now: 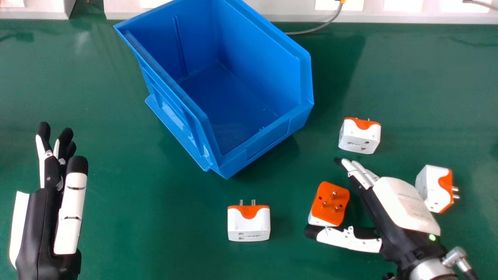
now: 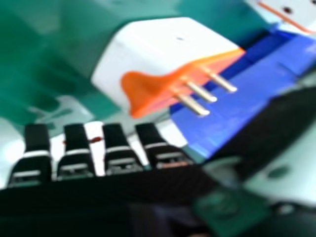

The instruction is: Pick all objects and put in blue box

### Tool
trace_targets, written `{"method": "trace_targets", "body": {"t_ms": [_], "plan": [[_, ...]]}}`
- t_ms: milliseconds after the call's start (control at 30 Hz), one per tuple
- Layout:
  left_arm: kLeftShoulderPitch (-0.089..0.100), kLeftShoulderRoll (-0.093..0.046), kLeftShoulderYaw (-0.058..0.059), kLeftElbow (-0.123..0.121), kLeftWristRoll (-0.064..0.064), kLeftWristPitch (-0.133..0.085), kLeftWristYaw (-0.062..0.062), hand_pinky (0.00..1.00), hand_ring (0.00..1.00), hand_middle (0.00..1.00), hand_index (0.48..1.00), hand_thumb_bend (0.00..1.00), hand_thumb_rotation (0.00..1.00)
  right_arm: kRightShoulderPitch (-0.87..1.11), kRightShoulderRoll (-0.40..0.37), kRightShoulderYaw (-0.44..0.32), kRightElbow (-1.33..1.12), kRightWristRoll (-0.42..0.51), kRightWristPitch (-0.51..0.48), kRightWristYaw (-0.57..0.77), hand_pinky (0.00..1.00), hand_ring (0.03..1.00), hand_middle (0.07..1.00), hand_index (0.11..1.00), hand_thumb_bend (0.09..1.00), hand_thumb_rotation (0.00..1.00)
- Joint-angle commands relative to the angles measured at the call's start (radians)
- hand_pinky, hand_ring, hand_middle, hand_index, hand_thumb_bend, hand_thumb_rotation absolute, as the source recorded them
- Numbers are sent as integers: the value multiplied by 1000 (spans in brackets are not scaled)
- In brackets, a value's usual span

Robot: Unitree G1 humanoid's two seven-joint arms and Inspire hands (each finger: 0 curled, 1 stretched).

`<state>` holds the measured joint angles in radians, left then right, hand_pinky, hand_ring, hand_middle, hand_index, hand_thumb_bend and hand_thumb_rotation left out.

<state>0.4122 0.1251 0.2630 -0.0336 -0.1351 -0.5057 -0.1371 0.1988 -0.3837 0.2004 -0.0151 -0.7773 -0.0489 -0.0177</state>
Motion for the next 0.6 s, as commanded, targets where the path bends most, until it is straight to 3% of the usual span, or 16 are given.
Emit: {"method": "trace_targets", "body": {"t_ms": [0, 100, 300, 467, 567], "plan": [[13, 3, 12, -33, 4, -14, 5, 1000, 997, 989, 995, 515, 912, -11, -19, 9, -55, -25, 51, 51, 825, 897, 907, 900, 714, 664], [14, 7, 12, -30, 4, -18, 3, 1000, 998, 990, 997, 508, 915, -22, -29, 22, -88, -54, 105, 104, 812, 887, 894, 883, 721, 615], [11, 6, 7, -36, -12, -8, -6, 1000, 1000, 998, 1000, 508, 910, -74, -35, 60, -82, -114, 195, 169, 787, 870, 881, 862, 715, 567], [6, -2, 4, -44, -8, 3, 2, 1000, 999, 992, 998, 519, 883, -139, -34, 107, -32, -172, 258, 217, 796, 872, 882, 869, 681, 518], [6, -2, 5, -43, -8, 4, 3, 1000, 1000, 994, 999, 468, 891, -170, -30, 130, -7, -197, 293, 237, 800, 877, 888, 871, 664, 520]]}}
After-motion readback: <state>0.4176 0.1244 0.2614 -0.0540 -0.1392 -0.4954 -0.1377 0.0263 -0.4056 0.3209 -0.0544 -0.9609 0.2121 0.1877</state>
